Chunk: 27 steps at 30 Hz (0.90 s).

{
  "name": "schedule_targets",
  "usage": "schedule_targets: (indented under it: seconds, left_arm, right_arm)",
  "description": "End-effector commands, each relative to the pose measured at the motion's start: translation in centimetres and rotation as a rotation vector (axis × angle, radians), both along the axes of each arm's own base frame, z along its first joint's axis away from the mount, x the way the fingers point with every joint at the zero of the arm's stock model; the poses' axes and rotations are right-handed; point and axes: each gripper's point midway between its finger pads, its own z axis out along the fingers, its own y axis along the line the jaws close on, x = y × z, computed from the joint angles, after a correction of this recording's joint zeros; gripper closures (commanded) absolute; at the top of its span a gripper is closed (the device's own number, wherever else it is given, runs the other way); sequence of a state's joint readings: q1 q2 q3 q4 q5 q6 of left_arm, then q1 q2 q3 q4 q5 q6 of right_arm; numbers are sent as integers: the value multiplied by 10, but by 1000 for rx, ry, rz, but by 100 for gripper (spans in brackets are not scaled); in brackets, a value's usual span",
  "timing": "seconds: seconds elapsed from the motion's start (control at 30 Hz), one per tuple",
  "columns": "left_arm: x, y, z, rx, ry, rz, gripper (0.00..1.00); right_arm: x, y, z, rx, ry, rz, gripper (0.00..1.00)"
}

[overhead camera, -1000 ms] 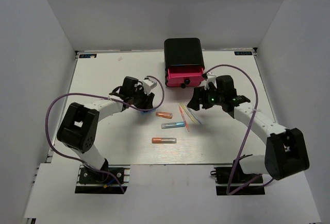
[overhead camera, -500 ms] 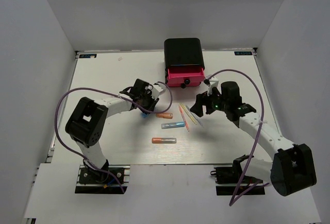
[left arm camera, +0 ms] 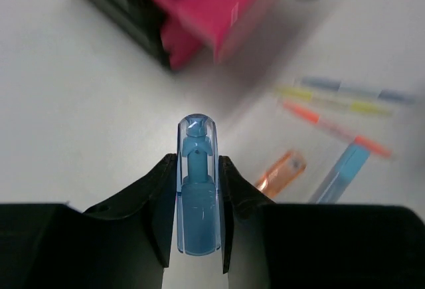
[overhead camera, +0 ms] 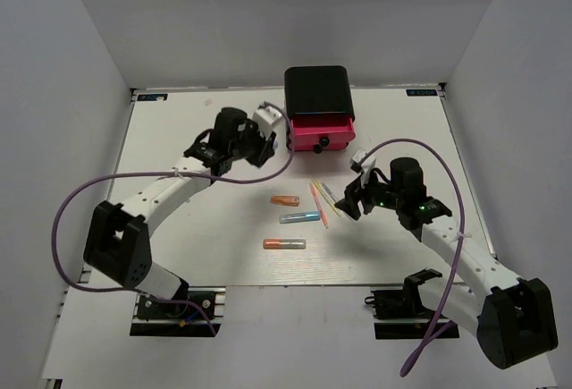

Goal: Sort the stationery into containers
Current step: Pick up the stationery from the center of the board, then place the stationery in the drawer.

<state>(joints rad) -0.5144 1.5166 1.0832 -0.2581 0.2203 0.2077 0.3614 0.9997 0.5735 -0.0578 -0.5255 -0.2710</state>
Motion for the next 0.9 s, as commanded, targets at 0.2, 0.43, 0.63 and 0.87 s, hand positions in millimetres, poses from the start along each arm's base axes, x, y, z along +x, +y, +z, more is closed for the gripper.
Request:
schedule_targets:
  seconds: [0.2, 0.43, 0.63, 0.87]
  left_arm:
    - [45, -61, 166, -329, -337, -128, 100]
    - [78, -96, 169, -397, -402, -185, 99]
    - [90, -123, 146, -416, -357, -192, 96]
    - [92, -134, 134, -400, -345, -174, 79]
  right_arm:
    - [-25, 14, -4, 12, -139, 246, 92]
    - [-21, 17, -3, 9, -196, 278, 85]
    - [-12, 14, -7, -6, -208, 236, 82]
    - [3, 11, -9, -20, -212, 171, 74]
